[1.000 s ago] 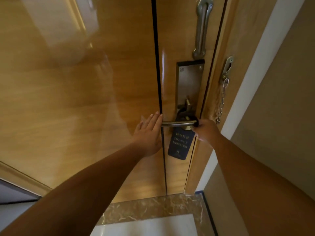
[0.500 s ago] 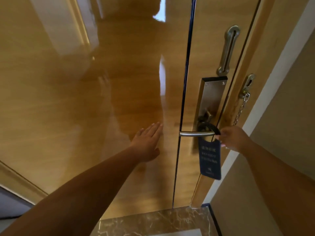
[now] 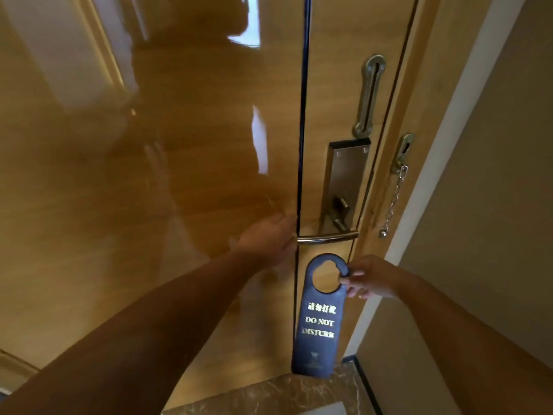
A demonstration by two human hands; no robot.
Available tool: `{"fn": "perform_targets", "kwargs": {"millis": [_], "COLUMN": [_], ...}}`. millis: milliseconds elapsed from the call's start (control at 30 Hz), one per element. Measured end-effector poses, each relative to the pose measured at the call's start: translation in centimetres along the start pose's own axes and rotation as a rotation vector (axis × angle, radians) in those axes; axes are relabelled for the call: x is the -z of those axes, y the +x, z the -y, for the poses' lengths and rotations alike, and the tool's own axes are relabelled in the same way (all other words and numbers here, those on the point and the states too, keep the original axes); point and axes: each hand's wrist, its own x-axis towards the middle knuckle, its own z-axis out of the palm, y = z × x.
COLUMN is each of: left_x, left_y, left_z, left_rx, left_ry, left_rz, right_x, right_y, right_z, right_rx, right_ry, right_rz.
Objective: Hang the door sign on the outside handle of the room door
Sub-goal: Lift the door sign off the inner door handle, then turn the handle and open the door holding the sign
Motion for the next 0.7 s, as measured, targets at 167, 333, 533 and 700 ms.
{"fn": "perform_targets", "kwargs": {"millis": [167, 333, 533, 700], "left_x": [-4.9, -8.1, -11.8, -12.3], "left_y": [7.1, 11.1, 9.3, 9.2], "left_z": [-5.5, -6.8, -5.4, -5.5], "left_rx": [0.074, 0.292, 0.575, 0.603], "left_ry": [0.27, 0.211, -0.371, -0.407], "left_rz": [0.335, 0.516, 0.267, 0.164], "right_x": [3.6, 6.4, 6.5, 5.8], "right_y": [-4.7, -8.2, -8.2, -5.4], "right_z": [-6.4, -11.2, -14.1, -14.0], "right_rx": [-0.152, -0.208, -0.184, -0.085], "right_ry": [0.022, 0.088, 0.109, 0.093], "right_rz": [-0.078, -0.083, 0.006, 0.143]}}
